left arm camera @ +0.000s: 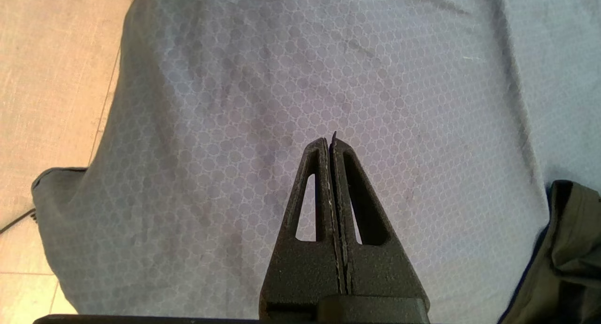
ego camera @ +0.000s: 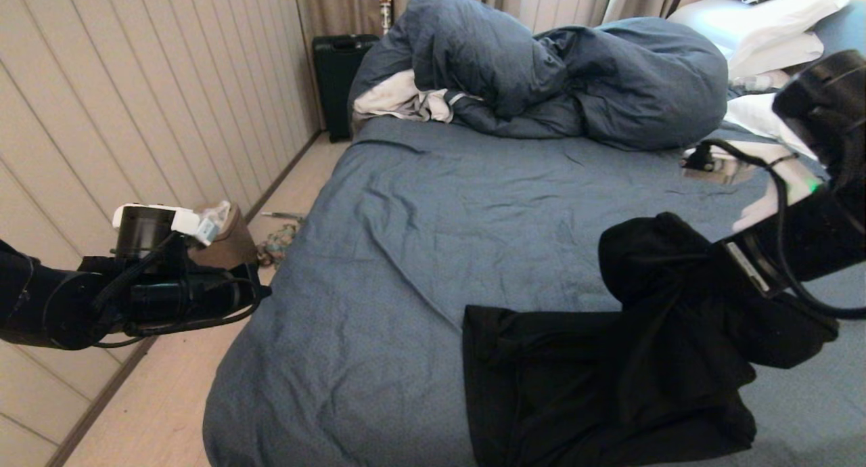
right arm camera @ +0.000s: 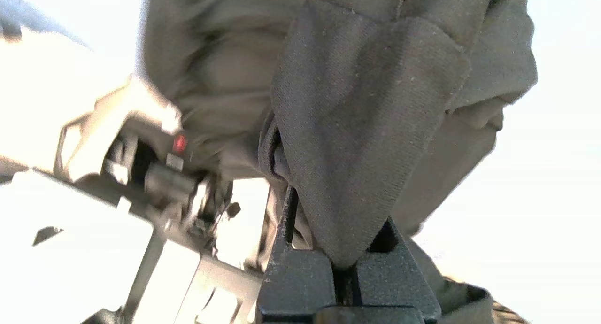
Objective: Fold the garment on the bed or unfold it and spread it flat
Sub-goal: Fold the black T-shirt
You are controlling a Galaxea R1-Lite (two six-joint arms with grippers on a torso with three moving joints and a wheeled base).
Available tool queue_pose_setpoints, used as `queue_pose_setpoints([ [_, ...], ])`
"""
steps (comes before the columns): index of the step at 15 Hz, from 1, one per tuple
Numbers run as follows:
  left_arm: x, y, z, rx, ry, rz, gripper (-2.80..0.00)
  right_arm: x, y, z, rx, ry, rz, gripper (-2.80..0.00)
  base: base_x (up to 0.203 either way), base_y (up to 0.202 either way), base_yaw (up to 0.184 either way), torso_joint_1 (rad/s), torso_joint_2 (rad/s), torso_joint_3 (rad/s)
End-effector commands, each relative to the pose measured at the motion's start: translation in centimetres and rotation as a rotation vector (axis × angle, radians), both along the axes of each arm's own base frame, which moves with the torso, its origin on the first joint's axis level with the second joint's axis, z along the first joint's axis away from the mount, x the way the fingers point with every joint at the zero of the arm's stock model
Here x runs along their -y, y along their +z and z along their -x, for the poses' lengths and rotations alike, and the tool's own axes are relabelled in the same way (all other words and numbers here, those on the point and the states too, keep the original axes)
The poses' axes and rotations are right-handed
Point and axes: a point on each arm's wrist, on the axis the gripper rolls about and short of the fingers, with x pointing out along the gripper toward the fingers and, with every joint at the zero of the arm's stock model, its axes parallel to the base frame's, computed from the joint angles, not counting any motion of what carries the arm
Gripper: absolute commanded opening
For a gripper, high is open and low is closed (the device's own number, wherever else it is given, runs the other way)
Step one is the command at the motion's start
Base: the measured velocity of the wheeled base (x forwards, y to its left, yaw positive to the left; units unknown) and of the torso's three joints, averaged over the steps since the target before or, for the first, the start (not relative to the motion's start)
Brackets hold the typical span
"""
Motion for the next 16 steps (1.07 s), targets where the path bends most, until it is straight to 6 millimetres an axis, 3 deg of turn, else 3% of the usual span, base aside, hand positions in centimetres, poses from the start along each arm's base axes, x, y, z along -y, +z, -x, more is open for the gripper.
queue_pose_setpoints([
  [1,0.0,0.1,0.1,0.004,-0.001,0.003,-2.8,-3.0,-1.1,-0.4,-0.053,0.085,0.029,-2.8,0.0,0.0,0.0,0.0,0.0,0.0],
  [7,0.1,0.0,0.1,0.0,-0.006,0.004,-2.8,-8.8,-5.9,-3.6,-0.198,0.192,0.135,-2.8,0.0,0.0,0.0,0.0,0.0,0.0],
  [11,0.0,0.1,0.1,0.004,-0.004,0.003,-2.8,-11.7,-6.2,-4.7,-0.181,0.196,0.133,-2.8,0.0,0.0,0.0,0.0,0.0,0.0],
  [12,0.0,0.1,0.1,0.005,-0.003,0.003,-2.8,-12.2,-6.4,-4.7,-0.178,0.201,0.151,-2.34,0.0,0.0,0.0,0.0,0.0,0.0],
  [13,0.0,0.1,0.1,0.003,-0.004,0.004,-2.8,-12.8,-6.7,-4.6,-0.179,0.211,0.162,0.0,0.0,0.0,0.0,0.0,0.0,0.0],
  [16,0.0,0.1,0.1,0.003,-0.003,0.003,-2.8,-13.0,-6.6,-4.6,-0.178,0.224,0.165,0.0,0.0,0.0,0.0,0.0,0.0,0.0],
])
